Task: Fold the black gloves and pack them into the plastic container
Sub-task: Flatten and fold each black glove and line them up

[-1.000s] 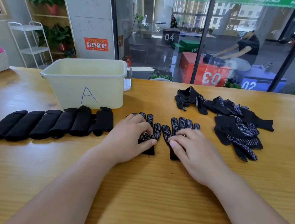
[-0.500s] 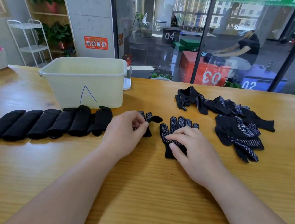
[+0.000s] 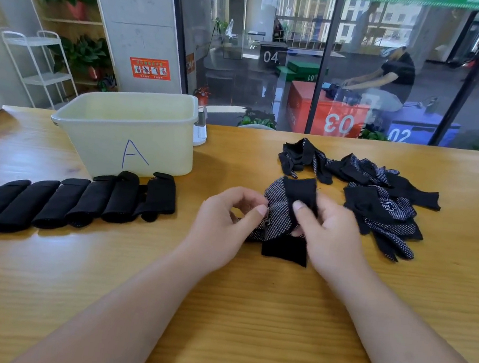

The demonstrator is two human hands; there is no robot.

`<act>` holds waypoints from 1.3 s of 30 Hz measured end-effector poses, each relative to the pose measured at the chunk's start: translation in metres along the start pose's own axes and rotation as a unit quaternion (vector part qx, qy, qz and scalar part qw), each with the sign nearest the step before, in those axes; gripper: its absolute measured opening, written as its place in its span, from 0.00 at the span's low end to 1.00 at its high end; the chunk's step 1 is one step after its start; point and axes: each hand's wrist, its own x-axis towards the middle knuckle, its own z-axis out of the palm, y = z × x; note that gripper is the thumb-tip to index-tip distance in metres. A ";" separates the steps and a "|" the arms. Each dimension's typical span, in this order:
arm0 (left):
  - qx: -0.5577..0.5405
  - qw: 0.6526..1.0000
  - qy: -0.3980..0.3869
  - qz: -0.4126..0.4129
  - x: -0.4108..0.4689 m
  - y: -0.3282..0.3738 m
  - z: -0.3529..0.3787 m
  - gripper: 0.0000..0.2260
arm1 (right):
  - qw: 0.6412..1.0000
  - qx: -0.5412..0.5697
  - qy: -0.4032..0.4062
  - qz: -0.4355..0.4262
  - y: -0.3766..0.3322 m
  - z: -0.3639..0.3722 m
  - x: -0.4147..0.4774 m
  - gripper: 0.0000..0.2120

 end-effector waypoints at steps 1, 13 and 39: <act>0.050 0.999 -0.002 0.016 0.000 -0.004 0.000 0.05 | 0.999 0.034 0.028 0.019 0.000 -0.006 0.004 0.08; 0.346 0.918 -0.176 0.083 0.002 -0.026 0.002 0.23 | 0.982 -0.059 0.169 0.065 0.021 -0.071 0.027 0.11; 0.301 0.936 -0.177 0.049 0.008 -0.033 -0.019 0.32 | 0.985 -0.069 -0.037 -0.156 -0.070 -0.056 0.082 0.13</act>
